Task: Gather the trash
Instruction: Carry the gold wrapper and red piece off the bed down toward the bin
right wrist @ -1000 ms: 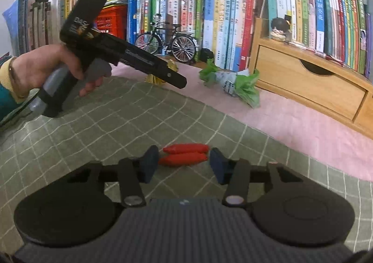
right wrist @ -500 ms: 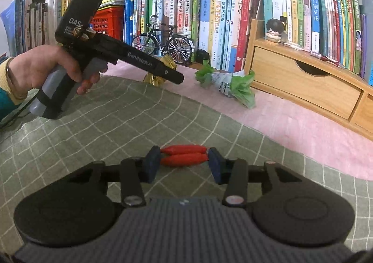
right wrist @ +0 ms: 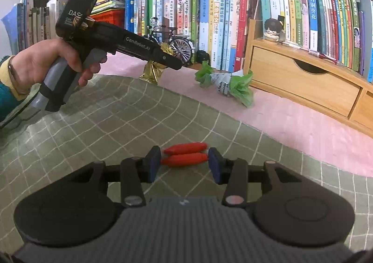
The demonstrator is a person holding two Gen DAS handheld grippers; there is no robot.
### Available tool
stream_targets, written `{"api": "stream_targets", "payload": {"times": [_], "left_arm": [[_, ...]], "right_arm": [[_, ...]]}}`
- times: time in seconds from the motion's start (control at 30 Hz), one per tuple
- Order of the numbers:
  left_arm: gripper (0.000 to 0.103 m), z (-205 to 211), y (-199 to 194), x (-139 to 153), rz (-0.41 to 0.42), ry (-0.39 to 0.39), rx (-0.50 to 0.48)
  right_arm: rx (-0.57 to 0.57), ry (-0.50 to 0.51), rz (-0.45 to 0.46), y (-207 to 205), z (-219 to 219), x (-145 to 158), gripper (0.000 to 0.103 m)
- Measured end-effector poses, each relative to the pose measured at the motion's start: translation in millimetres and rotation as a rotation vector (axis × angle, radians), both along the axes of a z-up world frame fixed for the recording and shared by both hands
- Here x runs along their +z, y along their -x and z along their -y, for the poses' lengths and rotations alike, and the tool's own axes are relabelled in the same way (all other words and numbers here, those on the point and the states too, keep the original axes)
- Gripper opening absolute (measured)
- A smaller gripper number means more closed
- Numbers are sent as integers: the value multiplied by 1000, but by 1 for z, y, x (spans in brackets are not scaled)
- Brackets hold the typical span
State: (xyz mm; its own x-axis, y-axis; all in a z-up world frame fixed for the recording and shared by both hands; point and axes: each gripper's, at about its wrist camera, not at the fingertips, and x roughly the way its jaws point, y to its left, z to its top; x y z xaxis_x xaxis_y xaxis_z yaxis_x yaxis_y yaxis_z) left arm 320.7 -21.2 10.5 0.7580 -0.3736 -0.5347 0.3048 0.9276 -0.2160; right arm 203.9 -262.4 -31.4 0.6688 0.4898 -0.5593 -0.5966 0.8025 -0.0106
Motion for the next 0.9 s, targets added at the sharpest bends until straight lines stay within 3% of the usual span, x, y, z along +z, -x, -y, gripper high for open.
{"api": "stream_targets", "payload": {"times": [0.43, 0.67, 0.9], "left_arm": [[26, -4, 28, 23, 29, -3, -9], [26, -8, 43, 50, 73, 41, 1], [26, -17, 96, 62, 109, 14, 8]], "right_arm": [[15, 6, -7, 28, 4, 7, 48], [50, 13, -11, 56, -1, 15, 48], [43, -38, -53, 84, -1, 16, 48]]}}
